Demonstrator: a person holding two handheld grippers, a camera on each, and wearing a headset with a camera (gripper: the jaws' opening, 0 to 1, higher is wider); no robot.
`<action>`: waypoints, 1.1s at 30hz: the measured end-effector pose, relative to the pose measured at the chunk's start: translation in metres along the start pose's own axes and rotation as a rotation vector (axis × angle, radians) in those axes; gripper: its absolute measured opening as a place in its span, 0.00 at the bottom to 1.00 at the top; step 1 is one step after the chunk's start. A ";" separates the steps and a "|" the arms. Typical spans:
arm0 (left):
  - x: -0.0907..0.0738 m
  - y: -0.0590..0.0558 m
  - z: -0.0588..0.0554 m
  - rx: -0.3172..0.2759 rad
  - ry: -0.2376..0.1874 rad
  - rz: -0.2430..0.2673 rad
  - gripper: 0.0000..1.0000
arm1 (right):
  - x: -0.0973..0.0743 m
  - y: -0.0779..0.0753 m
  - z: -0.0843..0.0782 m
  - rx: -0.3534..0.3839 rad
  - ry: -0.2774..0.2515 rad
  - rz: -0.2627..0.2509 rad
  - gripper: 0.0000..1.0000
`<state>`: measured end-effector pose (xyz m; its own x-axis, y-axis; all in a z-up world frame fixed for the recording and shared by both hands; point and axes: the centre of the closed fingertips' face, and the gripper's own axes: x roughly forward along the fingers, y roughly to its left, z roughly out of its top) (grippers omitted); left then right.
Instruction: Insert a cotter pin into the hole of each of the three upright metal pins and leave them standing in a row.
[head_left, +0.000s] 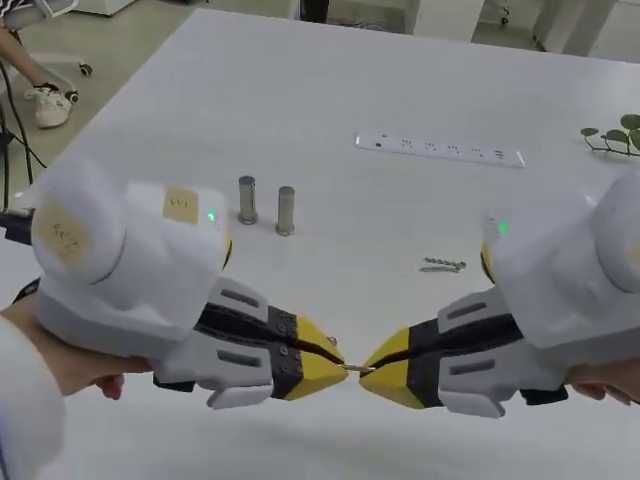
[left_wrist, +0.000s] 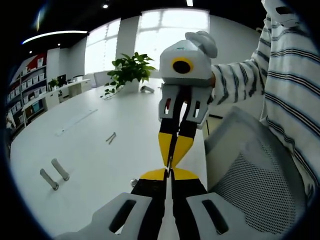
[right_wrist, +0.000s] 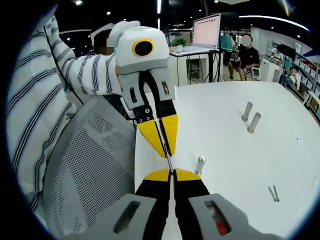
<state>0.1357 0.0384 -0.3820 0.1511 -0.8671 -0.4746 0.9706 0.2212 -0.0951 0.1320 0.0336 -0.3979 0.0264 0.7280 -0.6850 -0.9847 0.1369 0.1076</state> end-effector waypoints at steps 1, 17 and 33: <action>0.000 0.001 0.000 -0.002 0.000 0.003 0.00 | 0.000 0.001 -0.001 -0.001 0.001 0.001 0.00; -0.004 0.028 -0.022 -0.005 0.064 0.098 0.13 | 0.007 -0.012 -0.012 -0.012 0.040 -0.065 0.00; 0.007 0.050 -0.041 -0.051 0.141 0.138 0.14 | 0.013 -0.041 -0.038 0.012 0.110 -0.143 0.00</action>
<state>0.1773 0.0614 -0.4264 0.2511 -0.7569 -0.6033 0.9311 0.3593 -0.0632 0.1665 0.0117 -0.4384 0.1464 0.6230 -0.7684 -0.9702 0.2421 0.0114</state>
